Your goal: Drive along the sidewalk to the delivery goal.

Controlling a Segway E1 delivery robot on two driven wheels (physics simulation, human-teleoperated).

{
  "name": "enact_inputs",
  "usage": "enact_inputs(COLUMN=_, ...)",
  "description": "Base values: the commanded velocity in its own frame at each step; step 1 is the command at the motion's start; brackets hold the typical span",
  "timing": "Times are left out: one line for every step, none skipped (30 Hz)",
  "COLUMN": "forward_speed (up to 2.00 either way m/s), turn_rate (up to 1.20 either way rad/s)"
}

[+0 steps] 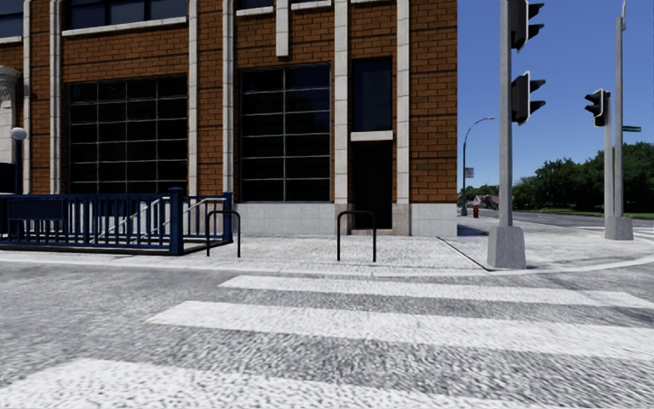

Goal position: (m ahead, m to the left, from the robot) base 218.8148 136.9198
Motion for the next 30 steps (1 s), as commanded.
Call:
enact_inputs(forward_speed=1.24, turn_rate=0.00)
enact_inputs(forward_speed=1.24, turn_rate=0.00)
enact_inputs(forward_speed=1.24, turn_rate=0.00)
enact_inputs(forward_speed=1.24, turn_rate=0.00)
enact_inputs(forward_speed=1.22, turn_rate=0.00)
enact_inputs(forward_speed=1.22, turn_rate=0.00)
enact_inputs(forward_speed=1.21, turn_rate=0.00)
enact_inputs(forward_speed=1.21, turn_rate=0.00)
enact_inputs(forward_speed=1.21, turn_rate=0.00)
enact_inputs(forward_speed=1.21, turn_rate=0.00)
enact_inputs(forward_speed=1.21, turn_rate=0.00)
enact_inputs(forward_speed=1.21, turn_rate=0.00)
enact_inputs(forward_speed=1.21, turn_rate=0.00)
enact_inputs(forward_speed=1.21, turn_rate=0.00)
enact_inputs(forward_speed=1.21, turn_rate=0.00)
enact_inputs(forward_speed=1.21, turn_rate=0.00)
enact_inputs(forward_speed=1.21, turn_rate=0.00)
enact_inputs(forward_speed=1.21, turn_rate=0.00)
enact_inputs(forward_speed=1.21, turn_rate=0.00)
enact_inputs(forward_speed=1.21, turn_rate=-0.12)
enact_inputs(forward_speed=1.21, turn_rate=-0.12)
enact_inputs(forward_speed=1.21, turn_rate=-0.34)
enact_inputs(forward_speed=1.21, turn_rate=-0.56)
enact_inputs(forward_speed=1.20, turn_rate=-0.64)
enact_inputs(forward_speed=1.20, turn_rate=-0.64)
enact_inputs(forward_speed=1.18, turn_rate=-0.66)
enact_inputs(forward_speed=1.18, turn_rate=-0.67)
enact_inputs(forward_speed=1.17, turn_rate=-0.67)
enact_inputs(forward_speed=1.17, turn_rate=-0.67)
enact_inputs(forward_speed=1.17, turn_rate=-0.67)
